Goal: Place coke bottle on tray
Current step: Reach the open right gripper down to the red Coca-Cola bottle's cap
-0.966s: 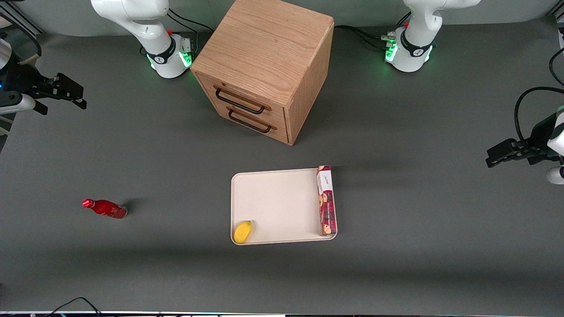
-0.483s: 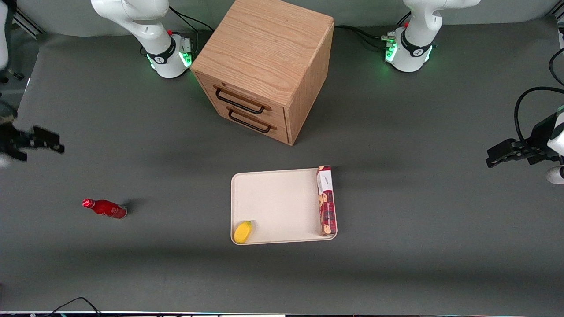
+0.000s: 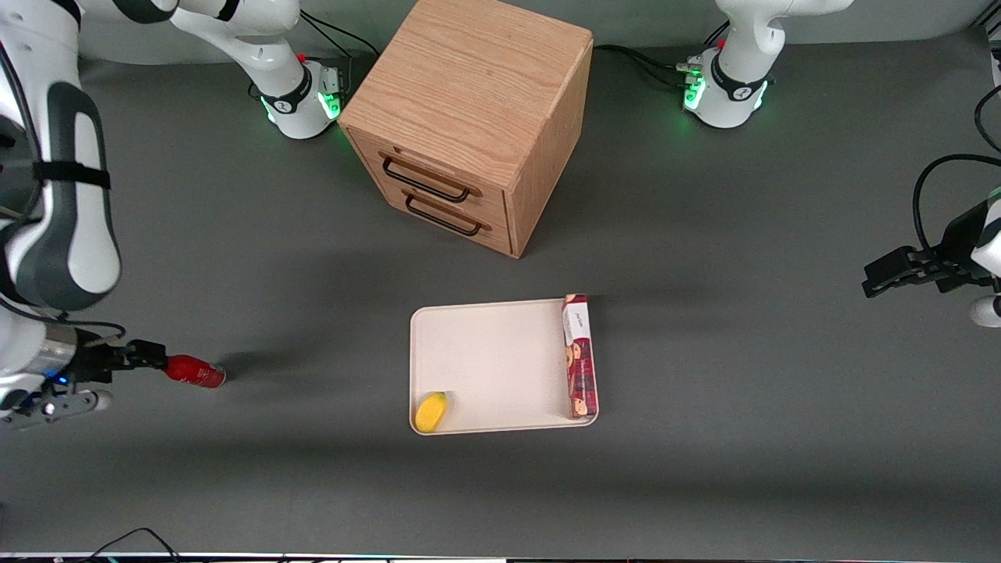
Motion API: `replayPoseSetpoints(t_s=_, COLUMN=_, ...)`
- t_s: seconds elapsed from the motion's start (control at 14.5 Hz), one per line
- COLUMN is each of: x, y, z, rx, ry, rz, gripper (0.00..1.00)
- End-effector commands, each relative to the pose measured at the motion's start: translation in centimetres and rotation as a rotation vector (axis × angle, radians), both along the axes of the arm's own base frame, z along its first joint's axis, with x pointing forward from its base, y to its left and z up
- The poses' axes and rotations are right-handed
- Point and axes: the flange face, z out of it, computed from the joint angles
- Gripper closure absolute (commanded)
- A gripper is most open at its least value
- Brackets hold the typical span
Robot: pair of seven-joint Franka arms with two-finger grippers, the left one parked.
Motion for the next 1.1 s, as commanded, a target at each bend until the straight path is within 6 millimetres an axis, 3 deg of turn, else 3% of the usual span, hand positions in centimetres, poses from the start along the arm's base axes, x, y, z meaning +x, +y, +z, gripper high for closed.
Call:
replayPoseSetpoints(t_s=0.0, x=0.1, y=-1.2, z=-4.0, rx=0.012, ry=0.015, rz=0.007, gripper=0.00)
replayPoseSetpoints(t_s=0.21, x=-1.4, y=-2.0, z=-5.3, rx=0.012, ry=0.035, rz=-0.008, gripper=0.00)
replayPoseSetpoints(t_s=0.34, x=-2.3, y=-2.8, z=-4.7, rx=0.008, ry=0.039, rz=-0.022, gripper=0.02)
replayPoseSetpoints(t_s=0.69, x=-4.7, y=-2.4, z=-3.7, rx=0.019, ry=0.056, rz=-0.026, gripper=0.23)
replayPoseSetpoints(t_s=1.03, x=-4.5, y=-2.4, z=-3.5, rx=0.009, ry=0.054, rz=0.017, gripper=0.76)
